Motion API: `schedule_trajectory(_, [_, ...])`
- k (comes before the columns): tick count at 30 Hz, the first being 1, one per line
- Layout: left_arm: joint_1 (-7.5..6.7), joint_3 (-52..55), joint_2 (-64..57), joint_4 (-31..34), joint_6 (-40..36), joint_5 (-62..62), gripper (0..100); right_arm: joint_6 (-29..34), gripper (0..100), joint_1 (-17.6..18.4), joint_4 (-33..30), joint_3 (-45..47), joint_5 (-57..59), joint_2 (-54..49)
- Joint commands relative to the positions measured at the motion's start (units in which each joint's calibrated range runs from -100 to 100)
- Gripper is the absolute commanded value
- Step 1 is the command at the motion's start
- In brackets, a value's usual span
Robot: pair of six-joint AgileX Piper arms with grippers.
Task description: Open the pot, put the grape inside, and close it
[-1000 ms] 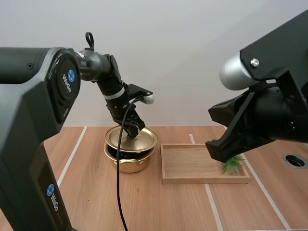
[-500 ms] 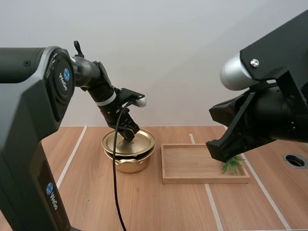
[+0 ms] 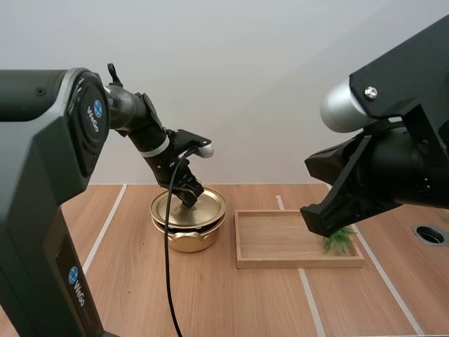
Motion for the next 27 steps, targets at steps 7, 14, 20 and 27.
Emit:
schedule_trajectory(7, [-0.01,5.2,-0.1,-1.6,2.5,-8.3,0,0.1,0,-0.2,-0.3,-0.1,0.0,-0.4])
schedule_trajectory(14, [-0.01,5.2,-0.1,-1.6,2.1,-7.3,0,0.1,0,-0.2,-0.1,-0.1,0.0,-0.4])
schedule_trajectory(20, [-0.01,5.1,-0.1,-4.0,1.9,-4.8,27,0.1,0,-0.2,-0.1,-0.1,0.0,-0.4])
schedule_trajectory(27, [-0.01,4.6,-4.0,-7.5,1.2,-7.6,100,0.1,0,-0.2,0.0,-0.1,0.0,-0.4])
